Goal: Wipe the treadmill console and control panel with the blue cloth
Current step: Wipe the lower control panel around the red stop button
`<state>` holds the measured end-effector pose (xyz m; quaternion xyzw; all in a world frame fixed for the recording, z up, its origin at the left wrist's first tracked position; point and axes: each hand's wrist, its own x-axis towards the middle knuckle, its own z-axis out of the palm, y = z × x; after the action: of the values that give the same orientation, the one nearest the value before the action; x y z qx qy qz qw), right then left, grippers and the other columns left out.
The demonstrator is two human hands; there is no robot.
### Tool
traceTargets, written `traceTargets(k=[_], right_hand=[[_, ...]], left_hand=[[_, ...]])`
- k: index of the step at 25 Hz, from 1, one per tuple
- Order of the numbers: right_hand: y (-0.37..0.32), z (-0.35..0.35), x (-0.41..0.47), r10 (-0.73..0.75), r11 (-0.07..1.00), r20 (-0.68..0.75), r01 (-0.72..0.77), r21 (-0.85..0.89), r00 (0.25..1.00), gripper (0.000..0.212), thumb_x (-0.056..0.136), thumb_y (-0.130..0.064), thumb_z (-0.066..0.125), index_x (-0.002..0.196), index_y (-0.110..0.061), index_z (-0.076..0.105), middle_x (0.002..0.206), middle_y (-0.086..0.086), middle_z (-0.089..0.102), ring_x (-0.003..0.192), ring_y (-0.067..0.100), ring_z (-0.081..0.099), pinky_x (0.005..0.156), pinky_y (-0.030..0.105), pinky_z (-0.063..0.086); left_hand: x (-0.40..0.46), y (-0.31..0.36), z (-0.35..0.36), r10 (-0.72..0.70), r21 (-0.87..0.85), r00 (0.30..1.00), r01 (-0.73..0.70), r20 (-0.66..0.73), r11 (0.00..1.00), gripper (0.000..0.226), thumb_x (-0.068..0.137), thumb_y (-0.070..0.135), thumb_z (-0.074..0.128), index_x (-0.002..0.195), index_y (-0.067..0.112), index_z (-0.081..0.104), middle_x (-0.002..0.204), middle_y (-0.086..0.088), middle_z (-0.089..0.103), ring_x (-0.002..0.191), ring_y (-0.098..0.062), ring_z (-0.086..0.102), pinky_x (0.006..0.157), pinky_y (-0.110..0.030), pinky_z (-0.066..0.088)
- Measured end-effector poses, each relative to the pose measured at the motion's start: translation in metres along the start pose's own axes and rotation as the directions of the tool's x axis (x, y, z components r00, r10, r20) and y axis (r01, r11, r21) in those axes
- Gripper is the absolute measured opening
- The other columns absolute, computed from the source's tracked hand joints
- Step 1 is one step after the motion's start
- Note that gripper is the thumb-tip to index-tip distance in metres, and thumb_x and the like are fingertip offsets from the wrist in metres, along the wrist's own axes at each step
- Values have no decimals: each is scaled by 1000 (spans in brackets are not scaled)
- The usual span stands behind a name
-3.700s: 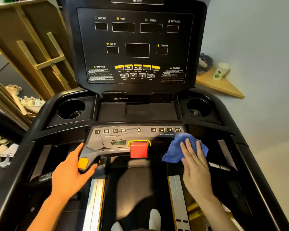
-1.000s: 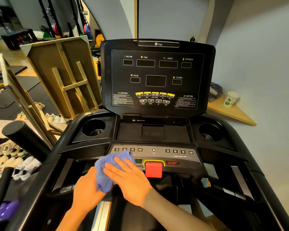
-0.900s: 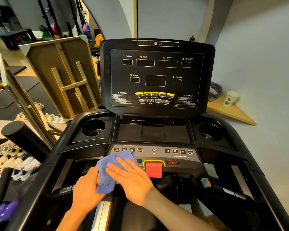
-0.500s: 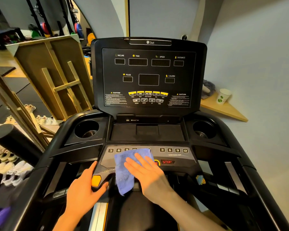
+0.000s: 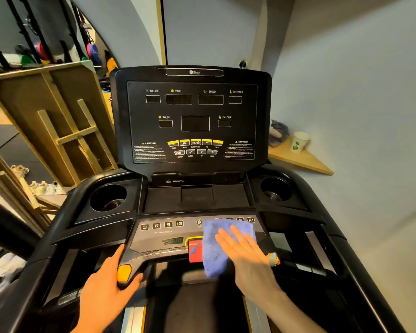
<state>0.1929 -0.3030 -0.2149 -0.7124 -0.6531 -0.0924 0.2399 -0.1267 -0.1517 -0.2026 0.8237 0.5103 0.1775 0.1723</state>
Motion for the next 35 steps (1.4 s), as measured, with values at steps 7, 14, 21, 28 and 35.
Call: traceTargets(k=[7, 14, 21, 28, 35], right_hand=[[56, -8, -36, 163, 986, 92, -157, -60, 982, 112, 68, 9, 69, 156, -36, 15, 158, -7, 33, 149, 15, 26, 124, 29, 7], [52, -8, -19, 356, 929, -17, -351, 119, 934, 98, 64, 14, 84, 147, -21, 45, 137, 21, 58, 117, 50, 60, 92, 59, 53], [36, 4, 27, 449, 893, 33, -450, 27, 893, 97, 84, 3, 67, 156, -39, 17, 159, 14, 30, 146, 43, 27, 110, 52, 40], [-8, 4, 67, 522, 848, 199, -530, -13, 829, 79, 98, -10, 52, 158, -36, 9, 167, 9, -2, 153, 38, 4, 110, 41, 40], [-61, 17, 90, 322, 925, 302, -366, 101, 897, 70, 102, -17, 49, 159, -28, 9, 167, 12, -1, 152, 40, 4, 114, 48, 36]], left_hand=[[0, 2, 1, -16, 0, 1000, 16, 18, 1000, 94, 69, 45, 83, 147, 18, 40, 100, 4, 66, 72, -3, 52, 60, -18, 42], [0, 1, 0, -8, -4, 1000, 8, 24, 1000, 94, 69, 46, 82, 148, 17, 40, 92, 9, 62, 69, -6, 59, 58, -20, 47], [0, -1, 2, -8, 15, 1000, 8, 19, 1000, 94, 69, 46, 82, 147, 16, 40, 94, 8, 63, 68, -6, 58, 58, -18, 45], [1, -1, 5, 3, 21, 1000, -3, -13, 1000, 92, 68, 44, 84, 146, 15, 43, 96, 4, 67, 70, -7, 59, 59, -18, 44], [0, -4, 6, 11, 23, 1000, -10, -25, 1000, 92, 70, 50, 80, 147, 18, 41, 96, 9, 65, 68, -4, 58, 59, -17, 43]])
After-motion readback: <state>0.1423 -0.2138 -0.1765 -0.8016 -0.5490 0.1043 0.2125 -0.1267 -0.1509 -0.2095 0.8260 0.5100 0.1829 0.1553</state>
